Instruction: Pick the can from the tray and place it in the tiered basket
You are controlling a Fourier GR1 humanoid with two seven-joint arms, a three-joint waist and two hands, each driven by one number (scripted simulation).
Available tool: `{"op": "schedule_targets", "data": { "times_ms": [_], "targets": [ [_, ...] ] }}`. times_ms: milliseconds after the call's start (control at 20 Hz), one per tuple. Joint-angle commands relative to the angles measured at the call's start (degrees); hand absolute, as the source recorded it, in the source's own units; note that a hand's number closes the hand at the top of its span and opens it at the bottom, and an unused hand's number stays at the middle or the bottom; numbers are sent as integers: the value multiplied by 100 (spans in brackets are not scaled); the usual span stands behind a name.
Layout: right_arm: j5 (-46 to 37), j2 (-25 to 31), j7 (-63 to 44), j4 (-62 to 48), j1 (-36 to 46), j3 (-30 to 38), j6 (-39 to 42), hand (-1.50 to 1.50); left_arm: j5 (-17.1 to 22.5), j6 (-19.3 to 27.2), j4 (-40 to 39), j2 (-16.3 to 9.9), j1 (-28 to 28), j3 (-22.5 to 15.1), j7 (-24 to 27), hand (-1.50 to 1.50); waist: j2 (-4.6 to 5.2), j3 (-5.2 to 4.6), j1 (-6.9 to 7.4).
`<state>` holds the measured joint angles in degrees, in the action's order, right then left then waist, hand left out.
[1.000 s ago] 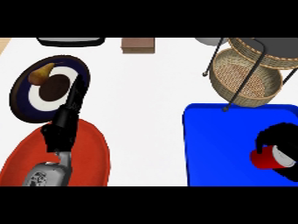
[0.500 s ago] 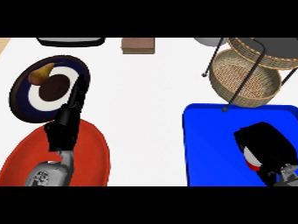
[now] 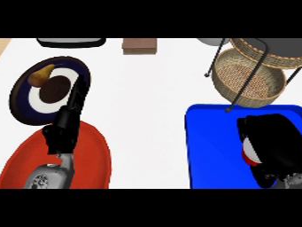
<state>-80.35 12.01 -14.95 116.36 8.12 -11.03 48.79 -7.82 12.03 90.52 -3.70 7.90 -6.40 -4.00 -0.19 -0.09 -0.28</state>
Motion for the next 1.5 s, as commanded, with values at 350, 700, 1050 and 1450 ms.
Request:
{"op": "schedule_targets", "data": {
  "times_ms": [350, 700, 1050, 1450],
  "targets": [
    [713, -526, -817, 1024, 2979, 1952, 2325, 150, -103, -55, -103, 45, -235, -107, 297, 0, -5, -2, 40],
    [915, -523, -1320, -111, 4806, 2610, 2902, 150, -41, -19, -637, 57, 254, 191, 359, 0, 7, -3, 26],
    [1364, -806, -1786, -995, 5876, 3851, 2610, 150, -221, 6, 389, 125, -16, -186, -412, 0, -13, 8, 63],
    [1247, 176, -1217, -2747, 5535, 3179, 704, 150, -43, -122, -155, 101, -27, 90, 240, 0, 39, 7, 84]
  ]
}}
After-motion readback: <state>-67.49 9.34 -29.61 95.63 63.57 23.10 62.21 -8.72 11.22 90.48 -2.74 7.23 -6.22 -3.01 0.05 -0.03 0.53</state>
